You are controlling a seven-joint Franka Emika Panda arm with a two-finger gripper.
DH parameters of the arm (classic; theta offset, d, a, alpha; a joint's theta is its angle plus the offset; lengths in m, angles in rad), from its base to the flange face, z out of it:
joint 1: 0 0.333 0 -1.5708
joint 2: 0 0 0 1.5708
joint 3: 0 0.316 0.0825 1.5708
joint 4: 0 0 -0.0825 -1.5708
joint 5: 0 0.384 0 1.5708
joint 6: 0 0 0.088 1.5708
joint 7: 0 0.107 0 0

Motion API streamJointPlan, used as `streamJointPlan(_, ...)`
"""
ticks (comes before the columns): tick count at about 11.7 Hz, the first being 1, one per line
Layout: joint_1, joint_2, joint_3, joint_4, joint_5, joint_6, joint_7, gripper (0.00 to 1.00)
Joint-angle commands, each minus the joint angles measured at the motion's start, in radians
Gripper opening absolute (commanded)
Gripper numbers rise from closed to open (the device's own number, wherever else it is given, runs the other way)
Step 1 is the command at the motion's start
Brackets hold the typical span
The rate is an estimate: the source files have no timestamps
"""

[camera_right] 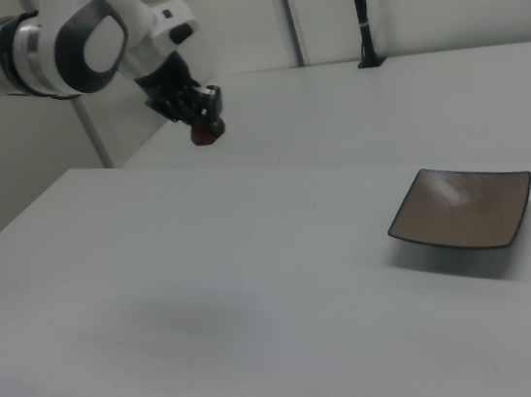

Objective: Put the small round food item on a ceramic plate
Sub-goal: 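Lift the held food item and carry it toward the brown plate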

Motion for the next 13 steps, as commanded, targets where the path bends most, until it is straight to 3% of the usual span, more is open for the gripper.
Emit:
streamJointPlan(1, -0.12, 0.064, 0.012, 0.039, 0.05, 0.02, -0.163, 0.28)
streamJointPlan(5, -0.267, 0.247, 0.027, 0.162, 0.072, 0.15, -0.265, 0.3)
streamJointPlan(9, -0.431, 0.449, 0.125, 0.298, 0.086, 0.306, -0.423, 0.3)
streamJointPlan(13, -0.481, 0.68, 0.165, 0.401, 0.084, 0.613, -0.495, 0.29)
